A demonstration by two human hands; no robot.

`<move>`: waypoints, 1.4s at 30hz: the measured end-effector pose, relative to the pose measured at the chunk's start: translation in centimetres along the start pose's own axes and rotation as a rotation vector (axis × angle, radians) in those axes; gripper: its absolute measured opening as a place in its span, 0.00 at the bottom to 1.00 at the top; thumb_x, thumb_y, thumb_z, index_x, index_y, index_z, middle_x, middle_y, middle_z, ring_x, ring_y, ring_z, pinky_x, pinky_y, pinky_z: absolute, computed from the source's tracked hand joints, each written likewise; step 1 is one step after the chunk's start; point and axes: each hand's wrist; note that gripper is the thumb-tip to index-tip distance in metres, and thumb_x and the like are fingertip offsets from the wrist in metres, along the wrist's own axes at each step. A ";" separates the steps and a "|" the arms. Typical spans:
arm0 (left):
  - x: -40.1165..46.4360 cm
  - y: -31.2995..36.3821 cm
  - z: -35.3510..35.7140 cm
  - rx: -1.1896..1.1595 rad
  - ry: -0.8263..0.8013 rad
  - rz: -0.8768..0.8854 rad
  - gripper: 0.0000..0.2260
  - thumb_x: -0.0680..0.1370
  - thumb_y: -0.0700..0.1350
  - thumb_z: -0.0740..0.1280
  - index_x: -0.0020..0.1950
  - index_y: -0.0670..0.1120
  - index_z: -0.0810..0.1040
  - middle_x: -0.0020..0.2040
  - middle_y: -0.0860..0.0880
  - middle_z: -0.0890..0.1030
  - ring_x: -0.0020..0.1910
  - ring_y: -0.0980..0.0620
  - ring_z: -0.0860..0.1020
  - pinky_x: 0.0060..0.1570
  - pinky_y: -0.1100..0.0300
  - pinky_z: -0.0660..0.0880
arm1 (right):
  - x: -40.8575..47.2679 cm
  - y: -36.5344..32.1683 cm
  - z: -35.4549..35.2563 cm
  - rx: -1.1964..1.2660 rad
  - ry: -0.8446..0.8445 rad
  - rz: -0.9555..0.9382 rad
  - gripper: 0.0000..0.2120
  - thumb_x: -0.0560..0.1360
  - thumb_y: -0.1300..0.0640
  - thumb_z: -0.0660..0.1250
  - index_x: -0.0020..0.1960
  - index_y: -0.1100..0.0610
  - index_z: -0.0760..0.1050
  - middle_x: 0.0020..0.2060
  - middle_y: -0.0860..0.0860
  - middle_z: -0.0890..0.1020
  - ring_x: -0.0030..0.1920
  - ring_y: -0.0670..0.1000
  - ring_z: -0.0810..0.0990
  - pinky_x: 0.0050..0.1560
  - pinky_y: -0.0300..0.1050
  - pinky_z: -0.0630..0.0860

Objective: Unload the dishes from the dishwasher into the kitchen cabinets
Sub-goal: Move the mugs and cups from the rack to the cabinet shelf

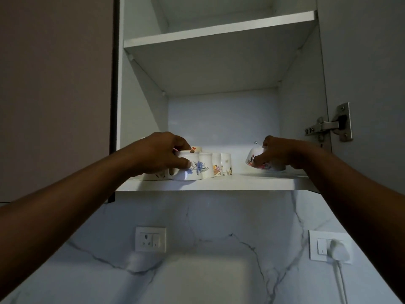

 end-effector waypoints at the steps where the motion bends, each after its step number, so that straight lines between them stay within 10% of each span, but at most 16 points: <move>1: -0.1 0.1 0.1 0.036 0.026 0.025 0.22 0.73 0.50 0.73 0.66 0.51 0.76 0.58 0.51 0.79 0.50 0.53 0.76 0.48 0.60 0.73 | 0.2 0.1 0.0 -0.061 -0.004 0.007 0.33 0.69 0.50 0.75 0.67 0.61 0.64 0.53 0.56 0.73 0.51 0.56 0.74 0.40 0.44 0.71; 9: -0.2 -0.3 0.9 0.076 0.150 0.201 0.20 0.72 0.43 0.74 0.62 0.54 0.77 0.55 0.58 0.77 0.51 0.61 0.71 0.40 0.77 0.65 | 1.6 0.6 0.8 -0.267 -0.123 0.102 0.40 0.67 0.42 0.74 0.69 0.59 0.59 0.60 0.57 0.72 0.55 0.56 0.73 0.50 0.49 0.73; 15: -0.2 -0.6 1.1 0.125 0.209 0.249 0.19 0.73 0.44 0.73 0.62 0.54 0.77 0.56 0.56 0.79 0.52 0.60 0.71 0.40 0.76 0.64 | 0.7 0.0 0.6 -0.389 -0.110 0.139 0.30 0.74 0.48 0.68 0.66 0.66 0.66 0.46 0.56 0.75 0.51 0.57 0.76 0.48 0.45 0.71; 25: -0.8 -0.5 2.1 0.130 0.362 0.267 0.21 0.75 0.46 0.70 0.67 0.55 0.72 0.65 0.53 0.75 0.59 0.54 0.72 0.52 0.63 0.64 | -0.2 1.0 0.0 -0.611 0.008 0.110 0.38 0.74 0.32 0.59 0.70 0.61 0.63 0.68 0.60 0.70 0.67 0.61 0.68 0.65 0.53 0.64; 42: -8.7 3.0 -1.5 0.435 0.548 0.325 0.17 0.78 0.45 0.66 0.66 0.47 0.73 0.64 0.45 0.75 0.63 0.44 0.71 0.52 0.49 0.72 | -13.0 -7.5 4.9 -0.574 0.542 -0.581 0.14 0.76 0.55 0.64 0.60 0.59 0.73 0.53 0.57 0.79 0.53 0.59 0.76 0.54 0.50 0.69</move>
Point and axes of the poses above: each hand's wrist, its own x-axis towards the middle knuckle, its own z-axis out of the palm, y = z × x
